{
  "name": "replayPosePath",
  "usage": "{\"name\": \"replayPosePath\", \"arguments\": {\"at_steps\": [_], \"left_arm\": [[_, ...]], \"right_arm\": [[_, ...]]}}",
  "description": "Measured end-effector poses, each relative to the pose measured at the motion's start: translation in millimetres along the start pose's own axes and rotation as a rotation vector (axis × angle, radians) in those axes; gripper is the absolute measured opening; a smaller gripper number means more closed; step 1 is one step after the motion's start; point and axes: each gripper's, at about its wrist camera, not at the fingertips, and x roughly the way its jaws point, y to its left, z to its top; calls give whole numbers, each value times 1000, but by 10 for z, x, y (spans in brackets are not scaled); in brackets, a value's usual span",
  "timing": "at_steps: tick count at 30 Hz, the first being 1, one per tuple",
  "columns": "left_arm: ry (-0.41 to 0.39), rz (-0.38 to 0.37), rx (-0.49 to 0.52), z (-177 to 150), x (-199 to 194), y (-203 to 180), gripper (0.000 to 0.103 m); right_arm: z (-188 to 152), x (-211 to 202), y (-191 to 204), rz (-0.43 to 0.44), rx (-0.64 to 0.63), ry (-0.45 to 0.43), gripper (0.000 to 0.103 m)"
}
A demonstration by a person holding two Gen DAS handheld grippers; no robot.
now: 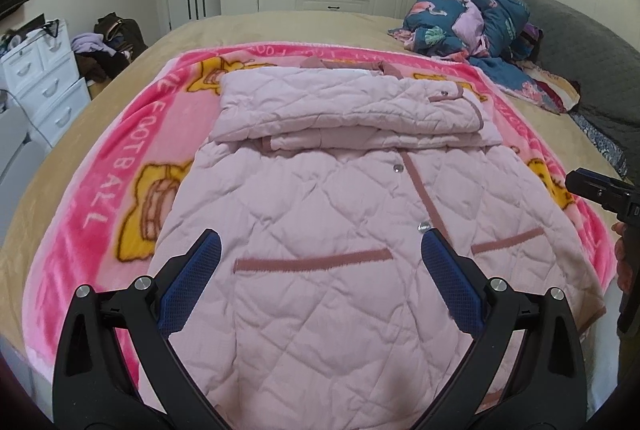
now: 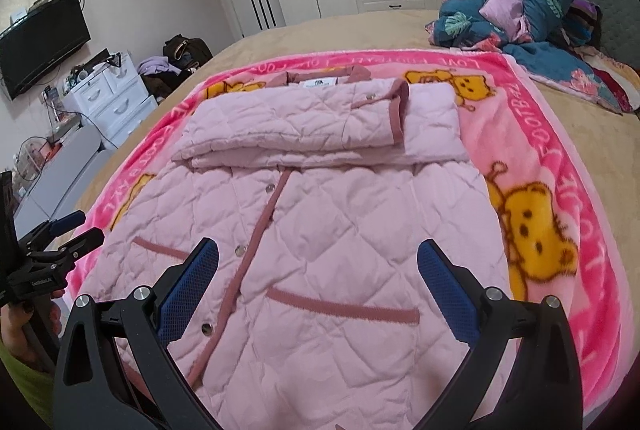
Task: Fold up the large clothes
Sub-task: 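Move both tools toward the jacket hem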
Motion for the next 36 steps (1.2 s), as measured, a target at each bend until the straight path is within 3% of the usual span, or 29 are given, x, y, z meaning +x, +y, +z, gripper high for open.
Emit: {"name": "replayPosePath", "arguments": {"at_steps": [18,36], "left_arm": [[71,77,-40,-352,-43,243,94],[165,164,-148,-685,-26,696,94]], "right_arm": [[-382,-36,-287,-30,30,71,99],[-713,-28,-568,-64,51,144,99]]}}
